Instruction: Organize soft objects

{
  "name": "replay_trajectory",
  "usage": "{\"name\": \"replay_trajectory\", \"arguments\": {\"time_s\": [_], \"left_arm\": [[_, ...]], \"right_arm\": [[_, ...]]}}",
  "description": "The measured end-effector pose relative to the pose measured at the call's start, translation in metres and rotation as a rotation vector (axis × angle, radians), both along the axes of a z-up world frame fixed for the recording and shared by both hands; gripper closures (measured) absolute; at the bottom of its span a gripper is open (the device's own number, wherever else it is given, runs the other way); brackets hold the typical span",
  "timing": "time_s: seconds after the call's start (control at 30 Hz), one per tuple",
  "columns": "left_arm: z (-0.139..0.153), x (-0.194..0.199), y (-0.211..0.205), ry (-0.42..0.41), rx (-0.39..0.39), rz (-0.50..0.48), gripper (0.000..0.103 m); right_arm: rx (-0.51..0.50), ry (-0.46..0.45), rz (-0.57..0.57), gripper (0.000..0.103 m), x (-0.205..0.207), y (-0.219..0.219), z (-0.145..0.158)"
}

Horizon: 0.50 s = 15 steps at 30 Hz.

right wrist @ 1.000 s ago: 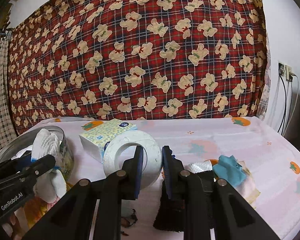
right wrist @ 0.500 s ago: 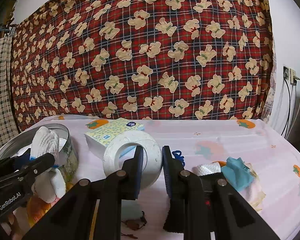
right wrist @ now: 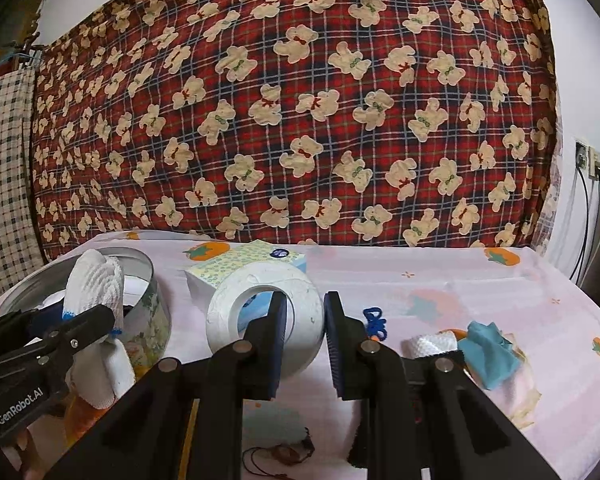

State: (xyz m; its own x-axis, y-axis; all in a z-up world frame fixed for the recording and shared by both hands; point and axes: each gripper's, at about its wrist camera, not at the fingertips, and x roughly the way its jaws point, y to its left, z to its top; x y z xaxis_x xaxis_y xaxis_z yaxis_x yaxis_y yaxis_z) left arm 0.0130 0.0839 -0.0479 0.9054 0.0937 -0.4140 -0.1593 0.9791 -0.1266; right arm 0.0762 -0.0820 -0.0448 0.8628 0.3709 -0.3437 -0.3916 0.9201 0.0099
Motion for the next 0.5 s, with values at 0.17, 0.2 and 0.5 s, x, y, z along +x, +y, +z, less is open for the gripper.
{"name": "replay_trajectory", "arguments": {"time_s": [0.17, 0.2, 0.5], "left_arm": [[0.000, -0.001, 0.004, -0.003, -0.003, 0.004, 0.064], [0.000, -0.001, 0.004, -0.003, -0.004, 0.004, 0.064], [-0.002, -0.002, 0.010, -0.006, -0.009, 0.002, 0.064]], "right_arm": [[0.000, 0.000, 0.012, 0.082, 0.000, 0.005, 0.000], [-0.001, -0.001, 0.013, 0.082, 0.000, 0.006, 0.000], [-0.015, -0.002, 0.026, 0.082, -0.001, 0.013, 0.001]]}}
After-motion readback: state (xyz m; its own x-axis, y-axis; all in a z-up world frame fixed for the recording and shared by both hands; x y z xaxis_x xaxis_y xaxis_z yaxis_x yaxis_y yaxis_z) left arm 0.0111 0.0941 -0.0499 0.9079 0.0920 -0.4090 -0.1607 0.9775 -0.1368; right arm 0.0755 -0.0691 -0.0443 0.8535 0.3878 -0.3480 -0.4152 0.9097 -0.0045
